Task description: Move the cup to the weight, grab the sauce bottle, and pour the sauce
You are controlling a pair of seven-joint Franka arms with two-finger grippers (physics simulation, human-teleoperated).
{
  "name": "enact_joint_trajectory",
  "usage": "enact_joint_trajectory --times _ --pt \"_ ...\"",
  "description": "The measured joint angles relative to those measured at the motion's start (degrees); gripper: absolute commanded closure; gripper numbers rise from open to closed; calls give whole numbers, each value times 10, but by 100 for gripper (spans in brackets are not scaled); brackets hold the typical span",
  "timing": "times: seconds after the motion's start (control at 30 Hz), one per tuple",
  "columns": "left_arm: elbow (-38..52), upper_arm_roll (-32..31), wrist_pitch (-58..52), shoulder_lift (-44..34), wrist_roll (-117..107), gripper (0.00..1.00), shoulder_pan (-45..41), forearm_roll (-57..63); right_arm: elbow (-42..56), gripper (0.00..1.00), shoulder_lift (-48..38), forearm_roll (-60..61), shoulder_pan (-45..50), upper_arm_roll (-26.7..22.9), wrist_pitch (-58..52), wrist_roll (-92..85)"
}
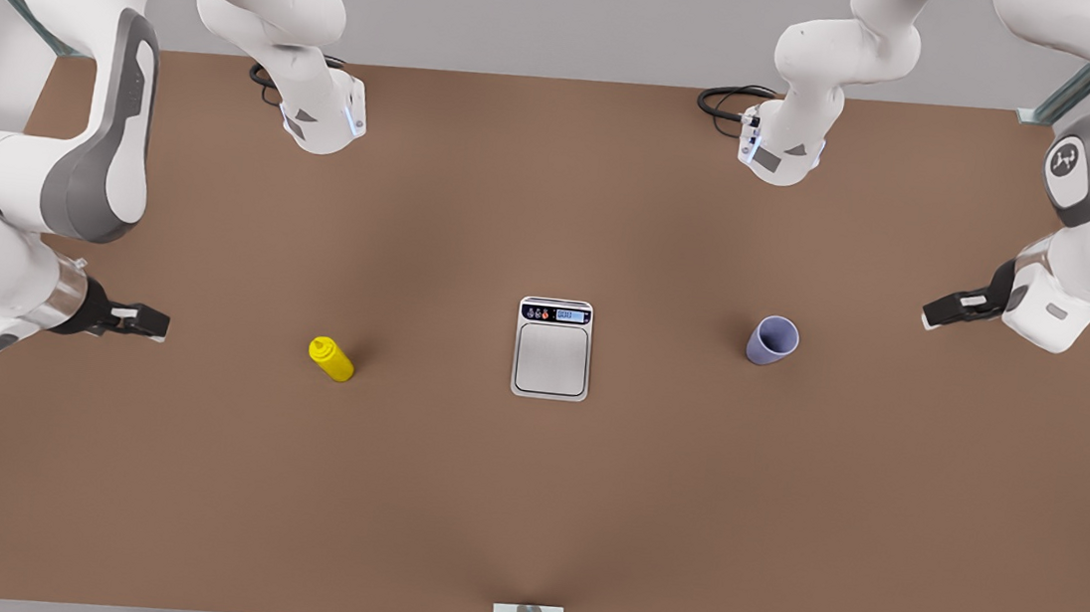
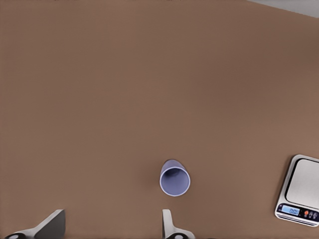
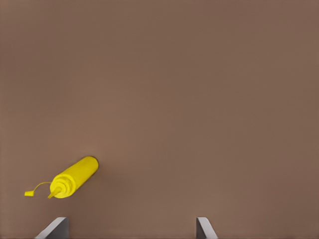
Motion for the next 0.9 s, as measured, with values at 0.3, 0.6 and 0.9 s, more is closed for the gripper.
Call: enact_joint_trajectory --times 0.3,0.6,0.9 --pt "-66 -1 33 -4 5 0 0 -8 -3 0 12 0 -1 0 -1 -33" --pt "-237 -3 175 -28 25 0 -24 -12 -172 0 28 286 -134 0 67 -702" --pt "-379 -3 325 -27 16 0 -88 -12 -278 0 75 445 -182 -1 77 -1182"
